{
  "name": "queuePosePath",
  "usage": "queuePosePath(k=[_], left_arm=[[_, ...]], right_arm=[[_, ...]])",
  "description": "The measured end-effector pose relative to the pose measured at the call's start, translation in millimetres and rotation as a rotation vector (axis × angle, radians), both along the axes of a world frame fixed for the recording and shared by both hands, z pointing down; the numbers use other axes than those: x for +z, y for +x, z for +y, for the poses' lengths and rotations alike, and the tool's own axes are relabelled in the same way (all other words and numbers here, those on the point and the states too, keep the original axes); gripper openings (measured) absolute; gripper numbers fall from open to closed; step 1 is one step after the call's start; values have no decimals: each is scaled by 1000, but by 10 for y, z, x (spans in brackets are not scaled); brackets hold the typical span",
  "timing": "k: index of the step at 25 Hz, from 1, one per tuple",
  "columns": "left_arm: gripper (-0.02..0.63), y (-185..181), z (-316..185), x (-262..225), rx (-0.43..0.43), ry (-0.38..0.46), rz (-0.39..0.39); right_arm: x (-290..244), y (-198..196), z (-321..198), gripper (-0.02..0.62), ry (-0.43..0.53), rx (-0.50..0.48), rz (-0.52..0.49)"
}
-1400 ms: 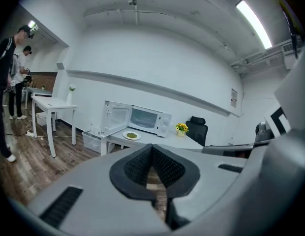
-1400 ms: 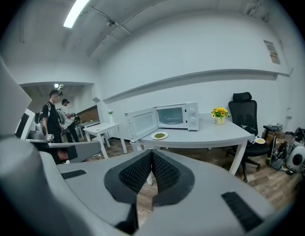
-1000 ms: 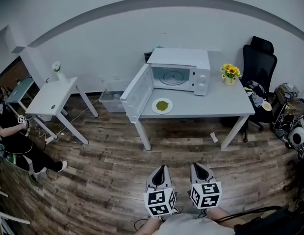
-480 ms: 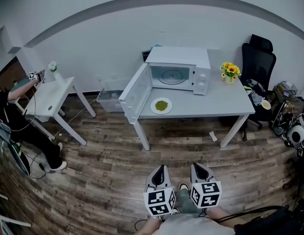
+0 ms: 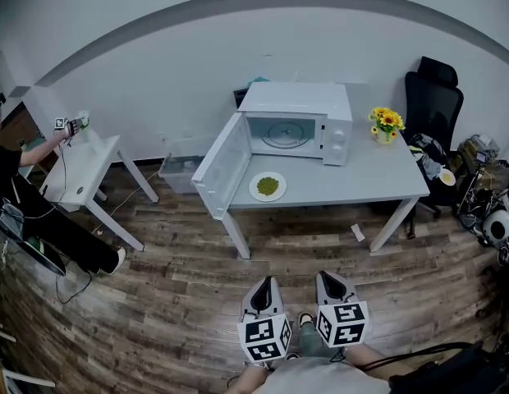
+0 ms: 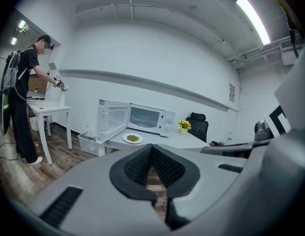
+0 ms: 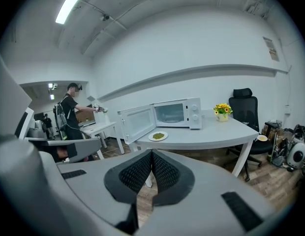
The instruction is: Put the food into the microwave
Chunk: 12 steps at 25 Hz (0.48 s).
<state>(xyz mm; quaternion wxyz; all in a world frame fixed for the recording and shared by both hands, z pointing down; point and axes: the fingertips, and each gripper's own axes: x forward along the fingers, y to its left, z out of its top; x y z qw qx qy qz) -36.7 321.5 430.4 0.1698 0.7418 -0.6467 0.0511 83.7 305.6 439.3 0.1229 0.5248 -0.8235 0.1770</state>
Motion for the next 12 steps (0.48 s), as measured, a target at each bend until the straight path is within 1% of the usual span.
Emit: queuePosePath(k=[4,12], left_arm=[[2,37,-226,8,4,-5,-2],[2,58,-730,-44,-32,-6,-8]], right_arm=[[-8,2,-232,16,-2,-13,0],[-67,77,-785,15,2,-33,-2]])
